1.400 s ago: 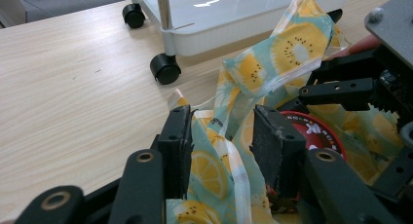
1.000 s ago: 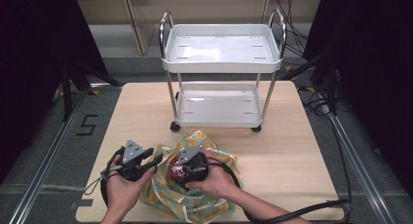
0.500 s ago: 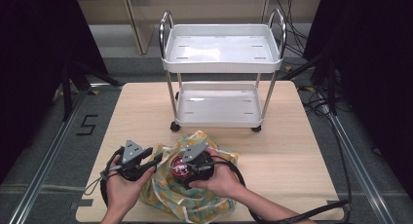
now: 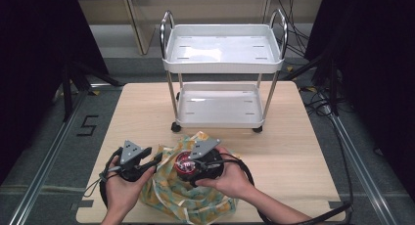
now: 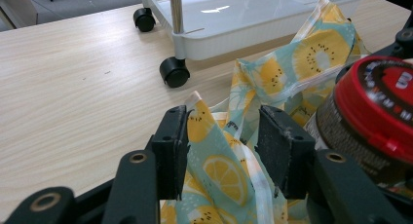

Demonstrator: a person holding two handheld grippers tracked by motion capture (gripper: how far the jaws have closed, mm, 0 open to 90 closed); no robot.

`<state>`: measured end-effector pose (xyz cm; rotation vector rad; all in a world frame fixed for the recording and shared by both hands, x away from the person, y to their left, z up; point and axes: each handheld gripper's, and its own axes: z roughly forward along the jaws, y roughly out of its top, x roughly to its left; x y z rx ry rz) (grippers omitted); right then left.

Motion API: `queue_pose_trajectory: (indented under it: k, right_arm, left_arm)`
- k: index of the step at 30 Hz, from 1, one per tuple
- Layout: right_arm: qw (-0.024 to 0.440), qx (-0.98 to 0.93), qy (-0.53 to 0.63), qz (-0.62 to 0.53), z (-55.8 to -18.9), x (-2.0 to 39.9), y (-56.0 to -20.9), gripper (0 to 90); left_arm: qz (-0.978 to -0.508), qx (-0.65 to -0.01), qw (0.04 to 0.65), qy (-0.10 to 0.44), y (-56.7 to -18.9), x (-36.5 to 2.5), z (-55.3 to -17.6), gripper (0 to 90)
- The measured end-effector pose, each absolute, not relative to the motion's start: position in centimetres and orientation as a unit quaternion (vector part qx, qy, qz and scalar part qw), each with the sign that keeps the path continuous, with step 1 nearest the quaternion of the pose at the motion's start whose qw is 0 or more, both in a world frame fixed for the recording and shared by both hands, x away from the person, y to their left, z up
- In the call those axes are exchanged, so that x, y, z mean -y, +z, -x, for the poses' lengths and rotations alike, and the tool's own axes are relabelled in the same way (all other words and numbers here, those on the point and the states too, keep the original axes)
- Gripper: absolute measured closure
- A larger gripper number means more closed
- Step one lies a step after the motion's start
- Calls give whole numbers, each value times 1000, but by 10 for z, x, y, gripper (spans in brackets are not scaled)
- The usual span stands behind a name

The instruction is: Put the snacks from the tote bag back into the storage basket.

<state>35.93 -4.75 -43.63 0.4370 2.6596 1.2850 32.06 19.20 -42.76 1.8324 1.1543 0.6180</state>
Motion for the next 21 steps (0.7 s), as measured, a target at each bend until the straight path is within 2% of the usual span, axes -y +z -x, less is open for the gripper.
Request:
queue_pose_trajectory:
  k: [19,21]
  right_arm:
    - [86,-877,439,-173,-372,65,-418,264]
    - [102,-874,444,-169,-375,66,-417,264]
  left_arm:
    - [-725,-472,435,251,-430,-193,-318,540]
    - [-729,-466,430,257,-429,-195,-317,540]
